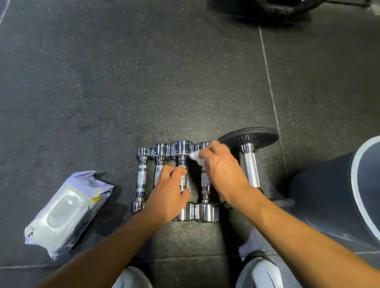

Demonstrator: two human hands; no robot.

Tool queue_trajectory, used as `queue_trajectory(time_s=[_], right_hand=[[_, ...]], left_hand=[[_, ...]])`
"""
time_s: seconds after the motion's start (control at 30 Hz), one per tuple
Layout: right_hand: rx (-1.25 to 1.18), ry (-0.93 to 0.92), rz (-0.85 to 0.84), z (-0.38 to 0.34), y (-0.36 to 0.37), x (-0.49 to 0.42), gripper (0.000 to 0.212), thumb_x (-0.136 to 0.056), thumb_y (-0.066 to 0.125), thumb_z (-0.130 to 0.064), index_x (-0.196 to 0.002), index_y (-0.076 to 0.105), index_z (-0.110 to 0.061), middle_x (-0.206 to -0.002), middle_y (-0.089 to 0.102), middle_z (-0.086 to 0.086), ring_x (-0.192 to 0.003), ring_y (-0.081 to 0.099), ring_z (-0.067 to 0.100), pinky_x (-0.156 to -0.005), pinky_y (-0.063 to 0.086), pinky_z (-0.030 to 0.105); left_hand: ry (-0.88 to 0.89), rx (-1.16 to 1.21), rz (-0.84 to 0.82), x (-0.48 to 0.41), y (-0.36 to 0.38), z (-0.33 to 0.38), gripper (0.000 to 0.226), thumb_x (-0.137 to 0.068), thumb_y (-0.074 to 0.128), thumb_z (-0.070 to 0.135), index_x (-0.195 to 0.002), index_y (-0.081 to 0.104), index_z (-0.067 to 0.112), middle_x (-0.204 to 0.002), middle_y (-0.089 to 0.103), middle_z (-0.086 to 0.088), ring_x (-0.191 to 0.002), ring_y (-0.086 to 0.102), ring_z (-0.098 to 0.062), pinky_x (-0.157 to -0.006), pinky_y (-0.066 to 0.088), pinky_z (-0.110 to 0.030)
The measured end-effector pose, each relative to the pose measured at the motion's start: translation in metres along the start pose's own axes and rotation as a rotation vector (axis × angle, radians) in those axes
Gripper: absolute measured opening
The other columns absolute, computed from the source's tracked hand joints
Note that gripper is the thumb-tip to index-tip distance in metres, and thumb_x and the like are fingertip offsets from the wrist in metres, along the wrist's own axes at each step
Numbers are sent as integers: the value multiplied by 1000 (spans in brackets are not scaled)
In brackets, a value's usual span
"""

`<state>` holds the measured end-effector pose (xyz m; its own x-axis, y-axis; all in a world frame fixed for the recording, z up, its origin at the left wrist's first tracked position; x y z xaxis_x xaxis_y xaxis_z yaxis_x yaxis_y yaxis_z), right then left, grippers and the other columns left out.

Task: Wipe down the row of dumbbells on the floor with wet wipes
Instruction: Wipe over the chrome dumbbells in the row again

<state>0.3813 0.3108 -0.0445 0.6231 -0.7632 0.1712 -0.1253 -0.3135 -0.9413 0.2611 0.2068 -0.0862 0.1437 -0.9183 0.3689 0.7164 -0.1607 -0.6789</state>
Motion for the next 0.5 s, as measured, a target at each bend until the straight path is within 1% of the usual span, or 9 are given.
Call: queue_trajectory(time_s=[0.03, 0.07, 0.13, 0.2, 0.27, 0.3, 0.37, 0.47, 0.5], right_hand=[[45, -4, 24, -1, -5, -5, 42, -75, 70, 11, -112, 65, -9, -111, 55, 11, -95, 55, 29, -72, 50, 32], [132, -46, -20, -6, -5, -9, 45, -77, 69, 11, -117, 61, -9, -118, 53, 12, -102, 54, 30, -77, 52, 33], [225, -97, -278, -12, 9, -4, 40, -85, 63, 6, -122, 58, -10, -125, 56, 12, -109, 59, 29, -83, 51, 33], [112, -95, -451, -12, 23, 8, 28, -91, 58, 3, -114, 65, -11, -117, 65, 8, -102, 66, 24, -88, 52, 30], [-10, -129, -630, -13, 33, 23, 23, -94, 59, -5, -108, 71, -19, -112, 70, 1, -101, 64, 19, -97, 50, 30], [-37, -158, -686, -12, 33, 28, 21, -95, 61, -10, -107, 72, -22, -112, 70, -1, -102, 63, 17, -97, 49, 28], [-67, -156, -633, -9, 30, 21, 18, -96, 62, -14, -109, 72, -21, -112, 70, 0, -97, 63, 17, -93, 49, 27], [23, -98, -356, -1, 22, -2, 18, -96, 61, -12, -113, 67, -14, -112, 66, 9, -88, 68, 23, -83, 56, 32], [18, -83, -347, 0, 22, -1, 17, -96, 61, -11, -112, 67, -15, -111, 64, 8, -89, 68, 25, -81, 56, 32]], left_hand=[[1, 2, 4, 0, -1, 0, 45, -95, 64, 22, -136, 45, 25, -131, 34, 5, -85, 60, -11, -84, 55, -40], [5, 5, 5, 1, -1, -1, 46, -95, 65, 21, -136, 46, 25, -131, 34, 5, -87, 61, -11, -86, 56, -40], [12, 20, 0, 1, 0, -1, 48, -94, 65, 16, -137, 46, 25, -131, 34, 5, -93, 60, -13, -89, 55, -42], [15, 20, -7, 1, 0, -2, 49, -94, 65, 13, -137, 45, 24, -133, 34, 3, -100, 60, -16, -91, 56, -42], [8, 17, -2, 2, 0, -3, 49, -94, 65, 12, -137, 45, 24, -135, 34, 1, -105, 58, -18, -92, 56, -42], [8, 11, 0, 1, 0, -2, 50, -94, 65, 11, -137, 45, 24, -135, 35, 1, -106, 57, -18, -91, 56, -42], [1, 7, -2, 1, 1, -2, 50, -94, 64, 10, -138, 44, 24, -134, 35, 1, -105, 56, -19, -89, 56, -44], [0, 16, -3, 1, 2, -2, 52, -93, 64, 10, -139, 44, 25, -134, 34, 2, -100, 57, -18, -89, 55, -45], [-5, 22, -3, 2, 2, -2, 52, -93, 64, 10, -139, 44, 25, -134, 34, 2, -99, 58, -18, -89, 55, -44]])
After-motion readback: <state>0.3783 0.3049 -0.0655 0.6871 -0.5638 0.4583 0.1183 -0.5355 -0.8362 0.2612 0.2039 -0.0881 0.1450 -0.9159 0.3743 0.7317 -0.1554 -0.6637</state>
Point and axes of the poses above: each hand's wrist, its own x-axis away from the middle knuckle, its own y-axis out of the palm, z = x × y, the point moved 6 cm from there along -x, towards the middle knuckle
